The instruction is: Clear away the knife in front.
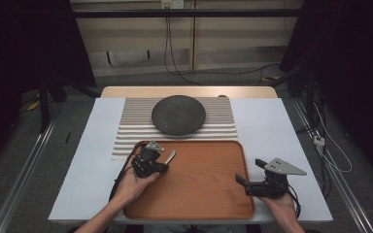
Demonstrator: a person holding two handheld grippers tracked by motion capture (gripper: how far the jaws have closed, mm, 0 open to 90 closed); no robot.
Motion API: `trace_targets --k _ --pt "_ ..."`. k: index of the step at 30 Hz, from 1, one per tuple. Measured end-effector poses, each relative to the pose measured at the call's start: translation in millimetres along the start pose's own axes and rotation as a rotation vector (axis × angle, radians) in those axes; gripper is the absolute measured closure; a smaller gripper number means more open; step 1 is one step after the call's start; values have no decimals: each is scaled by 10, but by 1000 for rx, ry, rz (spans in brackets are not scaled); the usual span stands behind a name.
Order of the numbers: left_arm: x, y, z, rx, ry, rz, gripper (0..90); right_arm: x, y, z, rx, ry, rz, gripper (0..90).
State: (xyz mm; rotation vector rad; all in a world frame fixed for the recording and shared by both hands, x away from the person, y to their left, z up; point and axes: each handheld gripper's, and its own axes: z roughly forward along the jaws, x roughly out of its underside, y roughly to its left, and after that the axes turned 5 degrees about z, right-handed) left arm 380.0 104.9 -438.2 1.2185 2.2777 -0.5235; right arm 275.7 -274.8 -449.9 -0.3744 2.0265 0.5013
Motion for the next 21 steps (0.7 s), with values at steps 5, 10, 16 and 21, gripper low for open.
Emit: trace_targets --k 5,10,16,21 --pt "6 -12 -7 -17 -5 6 900 -1 5 8 -4 -1 5 40" --pt "14 13 -25 -49 -1 3 900 -1 3 7 -4 -1 4 40" --pt "14 29 -47 -65 13 -2 900 0 5 9 -5 1 5 40" --pt "38 87 -79 -93 21 -14 900 0 9 7 -4 1 2 40"
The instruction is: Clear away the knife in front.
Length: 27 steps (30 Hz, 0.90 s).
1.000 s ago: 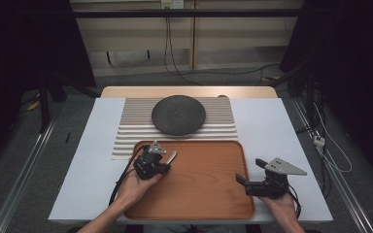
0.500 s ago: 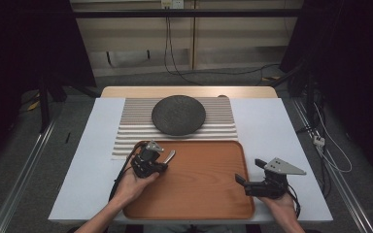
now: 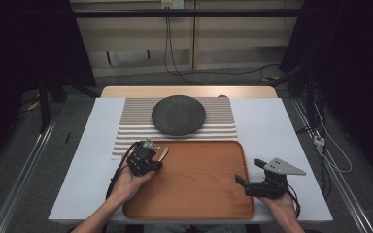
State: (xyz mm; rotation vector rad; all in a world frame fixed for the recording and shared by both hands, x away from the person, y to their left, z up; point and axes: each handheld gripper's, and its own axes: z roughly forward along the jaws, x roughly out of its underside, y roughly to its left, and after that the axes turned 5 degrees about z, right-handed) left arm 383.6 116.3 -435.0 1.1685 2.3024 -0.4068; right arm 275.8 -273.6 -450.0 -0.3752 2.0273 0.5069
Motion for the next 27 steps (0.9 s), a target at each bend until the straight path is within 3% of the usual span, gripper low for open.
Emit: trace_targets --k 2,4,27 --pt "12 36 -16 9 6 -18 900 1 -3 2 1 1 2 40" --pt "20 27 -30 -20 12 -8 900 0 -4 2 1 0 2 40" --pt "50 145 -74 -67 33 -39 900 0 5 17 -5 5 -3 40"
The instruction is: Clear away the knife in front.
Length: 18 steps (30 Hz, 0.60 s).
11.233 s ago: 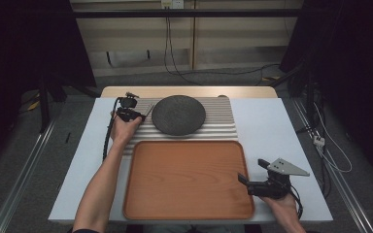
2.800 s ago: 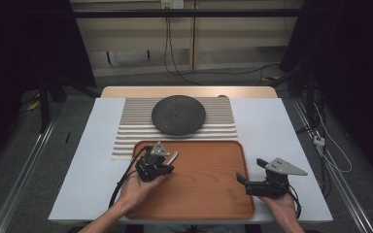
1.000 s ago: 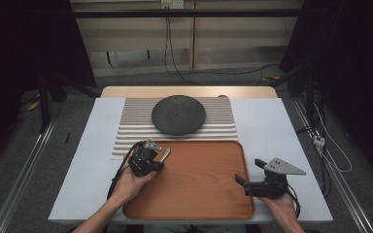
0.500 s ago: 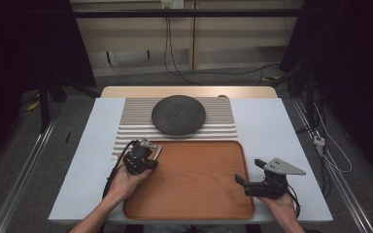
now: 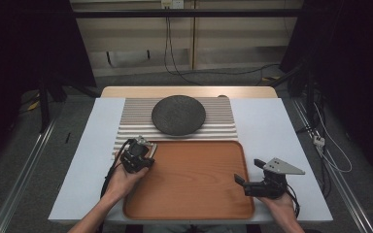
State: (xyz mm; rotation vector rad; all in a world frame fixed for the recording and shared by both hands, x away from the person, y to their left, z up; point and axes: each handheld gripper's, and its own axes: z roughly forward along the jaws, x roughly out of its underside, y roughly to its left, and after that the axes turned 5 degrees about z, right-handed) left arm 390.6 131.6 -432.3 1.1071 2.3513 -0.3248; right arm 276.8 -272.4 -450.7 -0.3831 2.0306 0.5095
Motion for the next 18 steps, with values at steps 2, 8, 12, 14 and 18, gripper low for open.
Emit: trace_targets --k 2,8,12,14,18 --pt "2 3 -6 -4 5 3 900 -1 1 3 -1 0 2 40" --pt "44 1 -28 -28 2 17 900 2 -4 -4 2 -4 3 40" --pt "63 16 -38 -22 0 5 900 1 -6 2 5 -1 5 40" --pt "68 20 -44 -24 2 4 900 1 -2 3 6 0 4 40" --pt "71 -22 -51 -68 13 34 900 1 -5 3 5 0 5 40"
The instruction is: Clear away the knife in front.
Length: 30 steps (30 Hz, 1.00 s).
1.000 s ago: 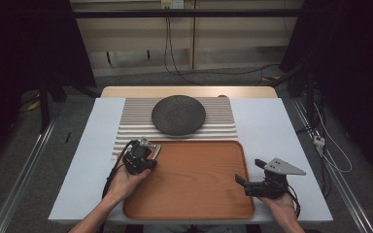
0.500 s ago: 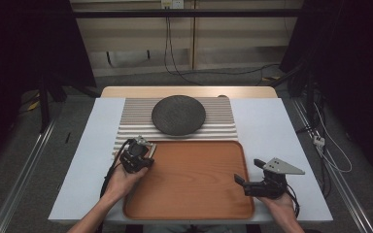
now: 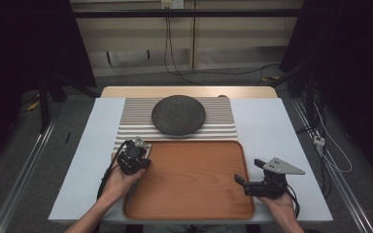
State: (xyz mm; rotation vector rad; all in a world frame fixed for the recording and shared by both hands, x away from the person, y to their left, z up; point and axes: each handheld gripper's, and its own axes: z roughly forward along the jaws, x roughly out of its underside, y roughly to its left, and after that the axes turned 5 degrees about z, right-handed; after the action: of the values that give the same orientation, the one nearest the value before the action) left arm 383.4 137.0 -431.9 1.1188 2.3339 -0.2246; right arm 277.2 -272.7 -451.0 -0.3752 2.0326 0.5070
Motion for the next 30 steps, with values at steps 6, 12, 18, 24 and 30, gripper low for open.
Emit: trace_targets --k 6,12,18,24,30 --pt "39 11 -24 -7 2 -3 900 -1 3 -2 1 0 -3 40" --pt "115 59 -48 -6 -25 -47 900 -2 2 -1 1 -1 -3 40" --pt "136 68 -56 -8 -28 -53 900 -3 2 2 0 0 -2 40" --pt "160 67 -68 -12 -32 -55 900 -3 2 -8 1 -1 -7 40" --pt "176 73 -73 -11 -39 -59 900 -4 0 -12 2 -1 -7 40"
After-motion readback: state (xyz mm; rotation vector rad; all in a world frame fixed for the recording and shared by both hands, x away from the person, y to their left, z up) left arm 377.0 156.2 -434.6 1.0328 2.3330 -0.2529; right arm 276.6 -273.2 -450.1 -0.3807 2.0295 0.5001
